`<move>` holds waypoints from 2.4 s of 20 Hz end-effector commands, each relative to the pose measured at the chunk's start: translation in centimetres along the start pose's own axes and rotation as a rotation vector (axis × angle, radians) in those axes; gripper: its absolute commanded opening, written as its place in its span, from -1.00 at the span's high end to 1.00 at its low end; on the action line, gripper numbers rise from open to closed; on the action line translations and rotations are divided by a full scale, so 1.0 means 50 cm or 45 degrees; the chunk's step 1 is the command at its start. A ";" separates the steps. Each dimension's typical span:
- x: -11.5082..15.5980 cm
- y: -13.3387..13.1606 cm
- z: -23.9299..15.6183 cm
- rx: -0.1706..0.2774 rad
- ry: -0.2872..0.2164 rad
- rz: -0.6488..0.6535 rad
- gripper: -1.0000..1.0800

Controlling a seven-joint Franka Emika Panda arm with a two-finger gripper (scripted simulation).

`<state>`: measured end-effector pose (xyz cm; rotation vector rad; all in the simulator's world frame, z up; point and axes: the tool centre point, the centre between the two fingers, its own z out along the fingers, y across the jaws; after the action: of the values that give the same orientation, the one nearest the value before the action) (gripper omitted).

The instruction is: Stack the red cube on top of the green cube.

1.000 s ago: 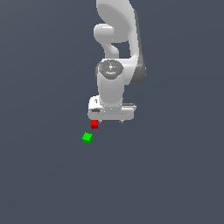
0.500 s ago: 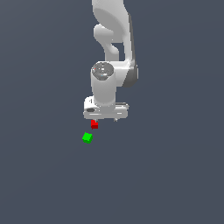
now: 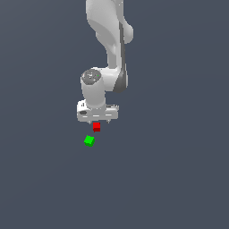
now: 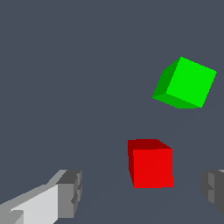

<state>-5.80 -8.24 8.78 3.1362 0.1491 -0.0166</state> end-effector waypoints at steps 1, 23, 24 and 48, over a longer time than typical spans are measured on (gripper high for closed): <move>-0.012 0.019 0.015 0.000 0.007 -0.017 -0.92; -0.026 0.044 0.116 0.001 0.013 -0.035 -0.92; -0.026 0.044 0.122 0.001 0.013 -0.036 -0.92; -0.026 0.045 0.101 0.001 0.013 -0.035 1.00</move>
<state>-6.97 -10.62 3.16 3.1359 0.1924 -0.0029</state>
